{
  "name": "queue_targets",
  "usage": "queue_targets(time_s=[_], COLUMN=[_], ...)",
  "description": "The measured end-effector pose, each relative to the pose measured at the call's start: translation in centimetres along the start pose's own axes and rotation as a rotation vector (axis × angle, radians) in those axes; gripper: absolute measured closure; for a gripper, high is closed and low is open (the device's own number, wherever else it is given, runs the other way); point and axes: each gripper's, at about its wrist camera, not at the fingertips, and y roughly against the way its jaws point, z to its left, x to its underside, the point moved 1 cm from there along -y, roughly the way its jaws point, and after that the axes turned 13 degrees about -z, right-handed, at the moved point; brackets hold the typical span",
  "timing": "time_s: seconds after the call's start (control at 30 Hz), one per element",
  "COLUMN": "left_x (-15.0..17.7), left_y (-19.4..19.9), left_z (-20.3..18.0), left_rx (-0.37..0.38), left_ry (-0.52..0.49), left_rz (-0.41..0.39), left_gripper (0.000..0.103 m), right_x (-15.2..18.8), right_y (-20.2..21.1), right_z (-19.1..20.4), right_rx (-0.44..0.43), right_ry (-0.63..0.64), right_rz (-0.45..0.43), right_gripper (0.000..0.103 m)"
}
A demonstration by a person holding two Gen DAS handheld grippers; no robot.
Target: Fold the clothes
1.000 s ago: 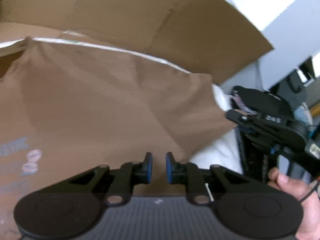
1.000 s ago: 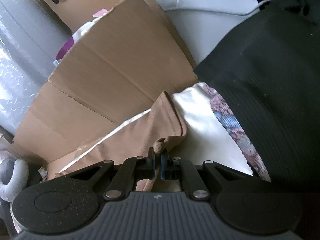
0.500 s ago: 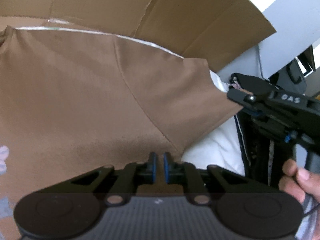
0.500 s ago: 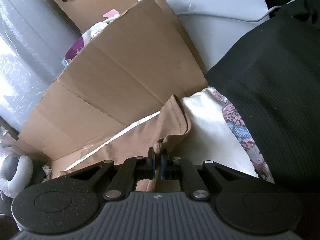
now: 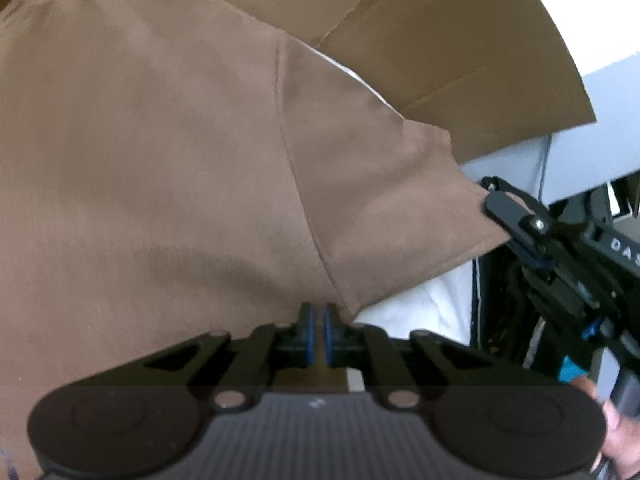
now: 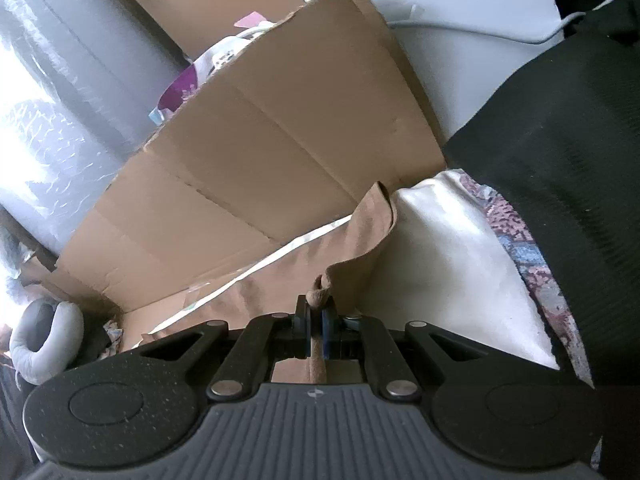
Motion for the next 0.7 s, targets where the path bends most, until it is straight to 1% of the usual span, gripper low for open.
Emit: queue_targets(time_s=[0.13,0.3,0.43,0.7], left_x=[0.1,0.7,1.3,2.2], left_y=[-0.3,-0.8,-0.8,-1.2], left_z=[1.1,2.6,3.7,4.4], left_rx=[0.009,0.023,0.036,0.049], left_ry=[0.117,0.281,0.392,0.512], left_rz=[0.002,0.0,-0.008,-0.011], left_gripper=[0.102,0.102,0.102,0.102], right_x=[0.1,0.4,0.8,1.6], right_y=[0.1,0.3,0.5,0.7], right_z=[0.6,1.7,2.8,4.4], right_rx=[-0.023,-0.065,-0.11,-0.172], right_ry=[0.012,0.031,0.056,0.088], right_rz=[0.007,0.027,0.046,0.091], right_gripper=[0.099,0.1,0.1,0.1])
